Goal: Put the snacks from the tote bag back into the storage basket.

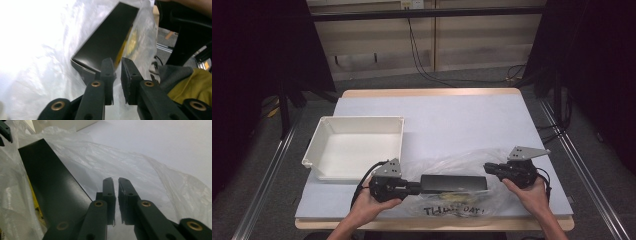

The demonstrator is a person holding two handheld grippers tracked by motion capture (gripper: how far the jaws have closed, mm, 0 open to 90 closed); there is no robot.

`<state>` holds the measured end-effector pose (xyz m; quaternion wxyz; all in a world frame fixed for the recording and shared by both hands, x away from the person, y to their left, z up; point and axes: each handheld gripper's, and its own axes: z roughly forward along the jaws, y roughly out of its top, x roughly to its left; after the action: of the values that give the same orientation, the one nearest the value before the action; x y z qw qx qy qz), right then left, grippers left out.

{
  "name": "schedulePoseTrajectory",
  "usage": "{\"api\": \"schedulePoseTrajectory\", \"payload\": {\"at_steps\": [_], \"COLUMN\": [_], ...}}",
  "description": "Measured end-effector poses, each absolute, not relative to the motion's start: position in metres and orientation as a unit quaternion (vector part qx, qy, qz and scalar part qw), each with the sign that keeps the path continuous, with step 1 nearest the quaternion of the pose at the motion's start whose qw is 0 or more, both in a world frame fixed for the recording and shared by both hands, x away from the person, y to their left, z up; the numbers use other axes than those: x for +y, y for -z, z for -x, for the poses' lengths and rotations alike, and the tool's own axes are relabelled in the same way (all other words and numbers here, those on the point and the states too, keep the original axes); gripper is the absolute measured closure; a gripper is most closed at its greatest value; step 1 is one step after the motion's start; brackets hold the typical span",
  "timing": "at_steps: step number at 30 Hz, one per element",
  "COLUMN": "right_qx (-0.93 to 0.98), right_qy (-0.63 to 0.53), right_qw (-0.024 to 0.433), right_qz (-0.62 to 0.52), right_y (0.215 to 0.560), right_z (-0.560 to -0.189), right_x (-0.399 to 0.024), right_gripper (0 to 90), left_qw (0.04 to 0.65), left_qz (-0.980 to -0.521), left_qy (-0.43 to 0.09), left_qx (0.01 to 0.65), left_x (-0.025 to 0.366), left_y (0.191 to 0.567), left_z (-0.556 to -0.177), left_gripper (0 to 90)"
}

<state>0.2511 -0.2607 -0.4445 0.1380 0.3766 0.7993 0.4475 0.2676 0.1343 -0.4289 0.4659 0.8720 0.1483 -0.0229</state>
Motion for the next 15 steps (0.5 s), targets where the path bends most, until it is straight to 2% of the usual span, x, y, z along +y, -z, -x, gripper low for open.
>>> {"api": "schedulePoseTrajectory", "payload": {"at_steps": [3, 8, 15], "right_qx": [0.792, 0.786, 0.775], "right_qy": [-0.456, -0.465, -0.475], "right_qw": [0.141, 0.15, 0.158], "right_qz": [-0.38, -0.378, -0.385], "right_y": [0.442, 0.44, 0.441], "right_z": [-0.247, -0.235, -0.217], "right_x": [-0.263, -0.265, -0.267], "right_gripper": [79.2, 77.7, 71.7], "left_qw": [0.47, 0.473, 0.454], "left_qz": [-0.87, -0.868, -0.879], "left_qy": [0.018, 0.014, 0.009], "left_qx": [0.149, 0.151, 0.146], "left_x": [0.135, 0.133, 0.123], "left_y": [0.423, 0.419, 0.416], "left_z": [-0.271, -0.277, -0.291], "left_gripper": [74.8, 67.4, 55.9]}}
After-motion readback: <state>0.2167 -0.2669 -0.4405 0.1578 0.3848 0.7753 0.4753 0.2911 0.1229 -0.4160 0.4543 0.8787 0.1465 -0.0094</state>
